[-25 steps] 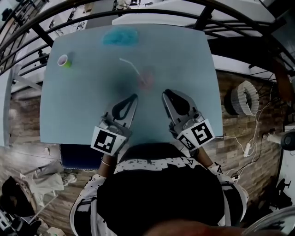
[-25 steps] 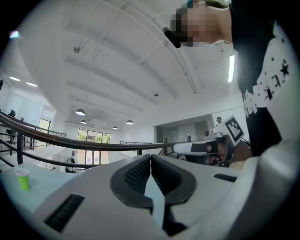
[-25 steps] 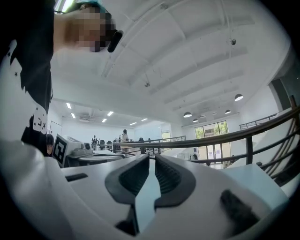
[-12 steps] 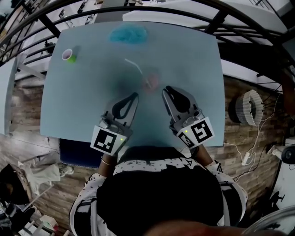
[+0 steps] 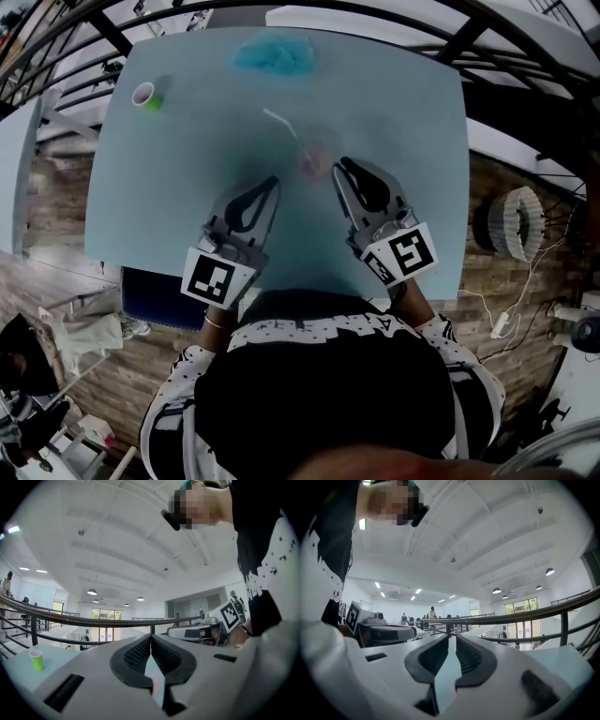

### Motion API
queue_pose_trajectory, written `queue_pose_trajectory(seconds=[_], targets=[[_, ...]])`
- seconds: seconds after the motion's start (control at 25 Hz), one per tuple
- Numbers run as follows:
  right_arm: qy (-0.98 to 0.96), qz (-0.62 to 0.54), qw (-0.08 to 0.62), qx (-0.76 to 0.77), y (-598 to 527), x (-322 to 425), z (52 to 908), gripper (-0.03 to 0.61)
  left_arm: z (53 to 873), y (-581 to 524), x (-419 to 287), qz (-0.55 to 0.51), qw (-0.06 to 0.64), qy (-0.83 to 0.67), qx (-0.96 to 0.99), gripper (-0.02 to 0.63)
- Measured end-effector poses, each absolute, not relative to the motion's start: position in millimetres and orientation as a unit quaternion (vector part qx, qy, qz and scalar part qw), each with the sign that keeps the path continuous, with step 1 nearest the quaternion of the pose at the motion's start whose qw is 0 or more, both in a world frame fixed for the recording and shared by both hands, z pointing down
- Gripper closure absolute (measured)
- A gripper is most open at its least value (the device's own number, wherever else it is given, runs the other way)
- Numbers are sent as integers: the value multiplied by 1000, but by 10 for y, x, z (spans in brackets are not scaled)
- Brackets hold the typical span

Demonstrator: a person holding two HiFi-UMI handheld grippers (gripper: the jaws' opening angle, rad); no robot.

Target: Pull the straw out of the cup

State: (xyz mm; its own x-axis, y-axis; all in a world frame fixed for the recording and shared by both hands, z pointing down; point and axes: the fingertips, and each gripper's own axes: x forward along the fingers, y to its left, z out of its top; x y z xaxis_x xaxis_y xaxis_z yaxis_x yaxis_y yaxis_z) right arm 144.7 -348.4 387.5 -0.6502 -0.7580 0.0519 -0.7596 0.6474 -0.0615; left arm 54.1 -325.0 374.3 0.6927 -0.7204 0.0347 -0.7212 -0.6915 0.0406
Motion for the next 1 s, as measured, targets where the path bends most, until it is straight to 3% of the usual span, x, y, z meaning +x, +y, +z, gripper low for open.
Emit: queue_pose_trajectory(seconds=[1.0], targets=[[-918,55,63,388,-3940,1102,4311,540,3904,-3434,397,16,40,-418,908,598]])
